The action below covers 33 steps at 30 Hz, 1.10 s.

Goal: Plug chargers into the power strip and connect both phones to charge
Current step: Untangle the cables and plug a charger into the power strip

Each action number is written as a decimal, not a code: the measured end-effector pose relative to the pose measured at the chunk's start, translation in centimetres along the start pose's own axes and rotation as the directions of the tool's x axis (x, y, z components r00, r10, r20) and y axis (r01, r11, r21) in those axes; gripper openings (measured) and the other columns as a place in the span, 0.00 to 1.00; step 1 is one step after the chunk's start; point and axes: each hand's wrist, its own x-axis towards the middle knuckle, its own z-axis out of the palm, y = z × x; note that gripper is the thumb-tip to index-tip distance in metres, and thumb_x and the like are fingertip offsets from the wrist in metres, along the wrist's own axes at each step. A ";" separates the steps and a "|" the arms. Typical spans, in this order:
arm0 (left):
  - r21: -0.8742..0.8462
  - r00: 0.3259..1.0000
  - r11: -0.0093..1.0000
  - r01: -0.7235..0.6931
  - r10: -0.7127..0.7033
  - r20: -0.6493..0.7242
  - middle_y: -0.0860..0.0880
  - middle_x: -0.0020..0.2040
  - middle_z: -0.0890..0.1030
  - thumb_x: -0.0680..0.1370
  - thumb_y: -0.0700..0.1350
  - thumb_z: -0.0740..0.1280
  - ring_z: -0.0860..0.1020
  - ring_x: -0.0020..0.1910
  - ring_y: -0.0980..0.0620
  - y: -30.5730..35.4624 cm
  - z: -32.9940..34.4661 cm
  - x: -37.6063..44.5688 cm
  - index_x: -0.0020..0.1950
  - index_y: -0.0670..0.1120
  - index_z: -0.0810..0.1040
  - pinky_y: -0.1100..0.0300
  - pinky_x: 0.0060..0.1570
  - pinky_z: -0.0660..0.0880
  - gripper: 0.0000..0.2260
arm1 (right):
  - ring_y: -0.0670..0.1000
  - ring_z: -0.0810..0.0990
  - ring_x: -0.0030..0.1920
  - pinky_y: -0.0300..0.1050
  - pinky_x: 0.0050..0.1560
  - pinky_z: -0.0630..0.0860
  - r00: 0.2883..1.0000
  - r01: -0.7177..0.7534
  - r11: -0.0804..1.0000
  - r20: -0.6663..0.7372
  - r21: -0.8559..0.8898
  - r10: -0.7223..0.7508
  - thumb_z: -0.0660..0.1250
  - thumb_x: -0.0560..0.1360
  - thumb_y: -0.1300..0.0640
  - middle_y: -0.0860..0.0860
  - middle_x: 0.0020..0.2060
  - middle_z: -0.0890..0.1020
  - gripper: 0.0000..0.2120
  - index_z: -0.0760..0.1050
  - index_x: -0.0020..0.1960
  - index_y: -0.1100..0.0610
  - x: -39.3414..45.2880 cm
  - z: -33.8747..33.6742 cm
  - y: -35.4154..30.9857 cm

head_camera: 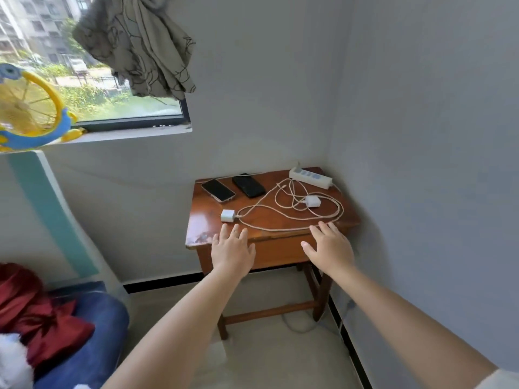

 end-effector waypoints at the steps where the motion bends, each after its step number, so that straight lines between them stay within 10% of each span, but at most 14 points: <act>1: -0.011 1.000 1.000 0.004 -0.004 -0.002 0.47 0.76 0.55 0.80 0.54 0.51 0.48 0.75 0.44 0.0 0.4 1.9 0.73 0.49 0.56 0.48 0.72 0.49 0.22 | 0.56 0.57 0.73 0.53 0.70 0.60 1.000 -0.001 1.000 0.003 -0.005 0.001 0.58 0.77 0.46 0.56 0.72 0.64 0.25 0.62 0.69 0.57 2.1 0.4 0.7; 20: -0.063 0.963 0.982 -0.178 0.187 0.193 0.48 0.75 0.57 0.80 0.56 0.49 0.48 0.75 0.45 1.2 8.1 34.9 0.73 0.51 0.57 0.47 0.72 0.48 0.22 | 0.57 0.68 0.67 0.51 0.66 0.66 0.988 -0.052 0.994 0.142 -0.094 0.066 0.63 0.75 0.54 0.57 0.64 0.74 0.20 0.69 0.64 0.59 26.6 9.8 7.9; 27: -0.220 0.904 0.935 -0.279 0.333 0.267 0.51 0.76 0.55 0.80 0.56 0.48 0.47 0.75 0.48 4.8 11.3 40.9 0.73 0.55 0.52 0.48 0.72 0.46 0.22 | 0.56 0.84 0.42 0.54 0.39 0.78 0.993 -0.054 0.980 0.091 -0.190 0.072 0.83 0.49 0.53 0.53 0.41 0.86 0.21 0.82 0.40 0.53 29.4 11.0 7.7; 33: -0.307 0.869 0.902 -0.302 0.393 0.299 0.53 0.76 0.53 0.81 0.54 0.48 0.45 0.75 0.51 5.6 13.6 41.9 0.73 0.55 0.54 0.52 0.72 0.44 0.20 | 0.55 0.83 0.41 0.47 0.44 0.60 0.999 -0.047 0.991 0.008 -0.125 0.049 0.81 0.53 0.55 0.52 0.41 0.85 0.14 0.82 0.37 0.52 29.7 12.4 9.1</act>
